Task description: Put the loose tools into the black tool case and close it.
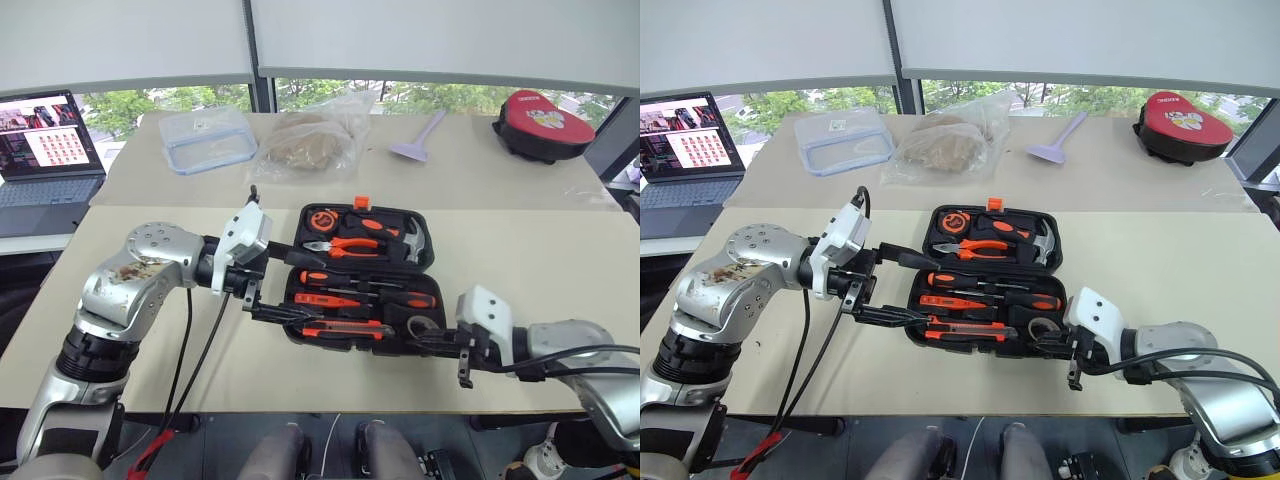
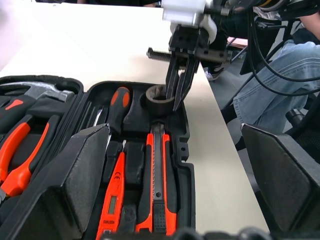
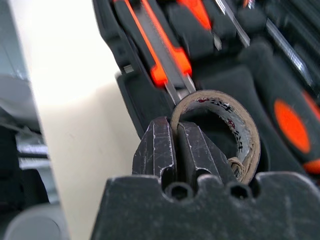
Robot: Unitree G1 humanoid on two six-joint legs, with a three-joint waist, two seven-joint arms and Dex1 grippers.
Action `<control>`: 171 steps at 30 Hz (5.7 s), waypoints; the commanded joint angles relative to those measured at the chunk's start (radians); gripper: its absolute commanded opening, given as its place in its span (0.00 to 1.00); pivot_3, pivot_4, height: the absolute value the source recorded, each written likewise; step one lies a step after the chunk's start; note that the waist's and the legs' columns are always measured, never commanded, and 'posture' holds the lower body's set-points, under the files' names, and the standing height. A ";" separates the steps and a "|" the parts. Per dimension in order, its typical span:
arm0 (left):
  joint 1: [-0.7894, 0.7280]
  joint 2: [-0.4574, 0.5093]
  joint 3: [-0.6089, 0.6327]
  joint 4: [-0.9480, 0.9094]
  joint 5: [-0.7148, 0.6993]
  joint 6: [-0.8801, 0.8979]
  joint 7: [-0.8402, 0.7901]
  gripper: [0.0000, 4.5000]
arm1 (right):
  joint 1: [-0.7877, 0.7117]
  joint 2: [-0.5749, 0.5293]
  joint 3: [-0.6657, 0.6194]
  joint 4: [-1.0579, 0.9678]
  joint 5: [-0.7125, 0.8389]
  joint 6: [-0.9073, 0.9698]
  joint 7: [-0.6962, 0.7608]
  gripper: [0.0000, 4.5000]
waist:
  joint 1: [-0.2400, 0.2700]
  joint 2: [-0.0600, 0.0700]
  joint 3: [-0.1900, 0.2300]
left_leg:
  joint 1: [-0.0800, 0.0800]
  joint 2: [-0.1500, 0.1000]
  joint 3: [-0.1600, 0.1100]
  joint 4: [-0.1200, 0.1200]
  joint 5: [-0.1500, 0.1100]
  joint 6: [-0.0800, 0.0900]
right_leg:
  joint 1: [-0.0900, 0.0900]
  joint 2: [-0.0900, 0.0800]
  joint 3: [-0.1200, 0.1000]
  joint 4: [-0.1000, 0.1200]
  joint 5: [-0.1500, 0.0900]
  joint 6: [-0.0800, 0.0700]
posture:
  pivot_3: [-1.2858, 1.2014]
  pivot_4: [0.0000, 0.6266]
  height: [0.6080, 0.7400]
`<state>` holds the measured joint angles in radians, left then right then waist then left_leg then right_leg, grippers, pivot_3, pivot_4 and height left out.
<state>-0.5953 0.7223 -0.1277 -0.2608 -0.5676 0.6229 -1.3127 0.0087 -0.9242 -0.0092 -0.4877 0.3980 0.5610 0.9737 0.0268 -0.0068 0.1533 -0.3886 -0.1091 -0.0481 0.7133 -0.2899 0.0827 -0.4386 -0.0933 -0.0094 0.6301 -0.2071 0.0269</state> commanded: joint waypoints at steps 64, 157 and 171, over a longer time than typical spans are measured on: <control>-0.043 -0.054 0.068 0.385 0.173 0.228 0.218 0.65 | -0.277 0.015 -0.310 0.369 0.100 0.282 -0.104 0.63 | 0.010 0.000 0.000 | -0.007 0.001 0.001 0.002 0.003 -0.002 | -0.007 0.000 -0.001 0.002 0.002 -0.002 | 0.52 0.24 0.86; -0.252 -0.117 -0.065 0.832 0.457 -0.503 0.194 0.55 | 0.381 0.033 -0.166 -0.146 -0.079 -0.252 -0.018 0.00 | 0.024 0.000 -0.003 | 0.016 -0.002 0.002 -0.002 -0.004 -0.006 | 0.012 0.001 -0.002 0.000 0.001 0.002 | 0.52 0.24 0.86; -0.344 -0.235 -0.176 0.967 0.511 -0.704 -0.179 0.08 | -0.059 0.122 -0.049 0.027 -0.205 -0.079 -0.208 0.00 | -0.018 -0.005 -0.001 | -0.003 -0.002 0.003 0.002 0.000 0.001 | -0.005 0.000 0.001 0.001 0.001 0.001 | 0.52 0.24 0.86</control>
<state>-0.9610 0.4800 -0.2938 0.8053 -0.0081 -0.1021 -1.3781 -0.0055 -0.8044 0.0034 -0.4418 0.1899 0.4674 0.8041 0.0091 -0.0114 0.1525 -0.3917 -0.1110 -0.0457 0.7152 -0.2898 0.0838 -0.4444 -0.0935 -0.0077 0.6321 -0.2062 0.0284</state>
